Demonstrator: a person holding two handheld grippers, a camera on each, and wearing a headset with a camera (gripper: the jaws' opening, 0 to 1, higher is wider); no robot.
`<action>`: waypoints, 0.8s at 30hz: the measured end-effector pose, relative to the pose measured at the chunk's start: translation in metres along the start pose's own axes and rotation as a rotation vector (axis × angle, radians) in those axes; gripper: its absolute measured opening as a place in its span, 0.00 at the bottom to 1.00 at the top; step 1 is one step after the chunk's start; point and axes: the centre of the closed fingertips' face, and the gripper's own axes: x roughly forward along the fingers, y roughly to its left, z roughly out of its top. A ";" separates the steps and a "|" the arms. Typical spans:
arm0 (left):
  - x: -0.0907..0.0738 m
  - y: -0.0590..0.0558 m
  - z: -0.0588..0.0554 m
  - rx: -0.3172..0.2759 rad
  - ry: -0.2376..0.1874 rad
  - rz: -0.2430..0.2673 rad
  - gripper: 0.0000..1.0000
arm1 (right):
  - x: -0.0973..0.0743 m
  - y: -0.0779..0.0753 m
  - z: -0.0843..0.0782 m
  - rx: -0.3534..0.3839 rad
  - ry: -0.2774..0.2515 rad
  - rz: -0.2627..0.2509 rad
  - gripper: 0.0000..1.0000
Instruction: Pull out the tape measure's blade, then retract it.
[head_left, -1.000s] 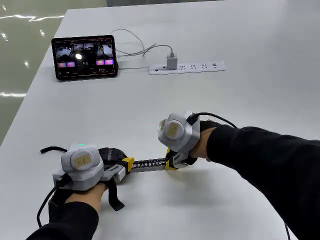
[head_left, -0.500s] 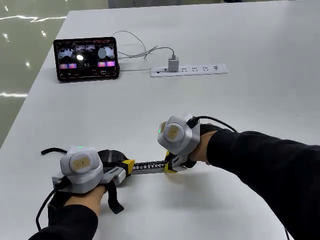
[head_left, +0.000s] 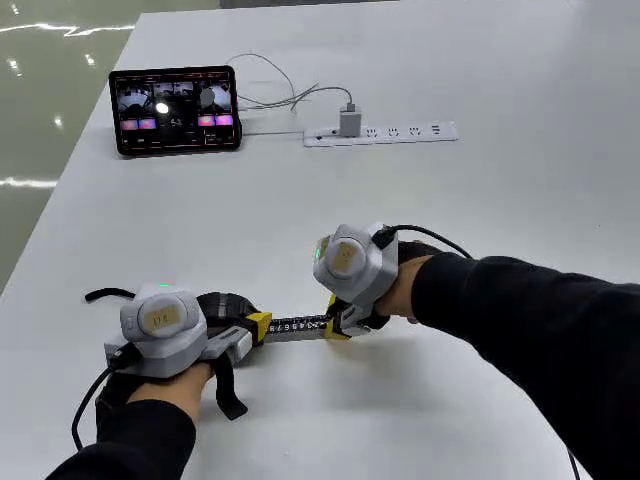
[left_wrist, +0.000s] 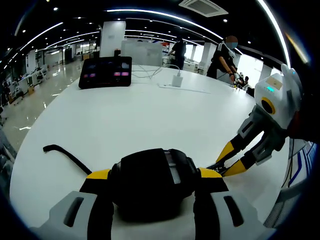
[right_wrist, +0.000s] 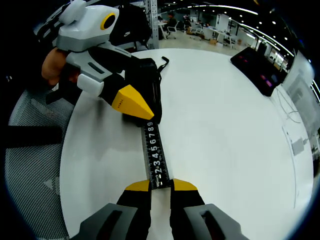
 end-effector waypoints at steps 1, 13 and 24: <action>0.000 0.000 0.000 0.000 0.000 -0.001 0.60 | 0.000 0.000 0.000 0.001 0.000 0.001 0.10; 0.001 -0.001 -0.001 -0.001 0.003 -0.002 0.60 | 0.003 0.001 0.005 0.010 -0.015 0.008 0.09; 0.001 -0.001 -0.001 -0.004 0.005 -0.003 0.60 | 0.006 0.002 0.010 0.011 -0.025 0.009 0.09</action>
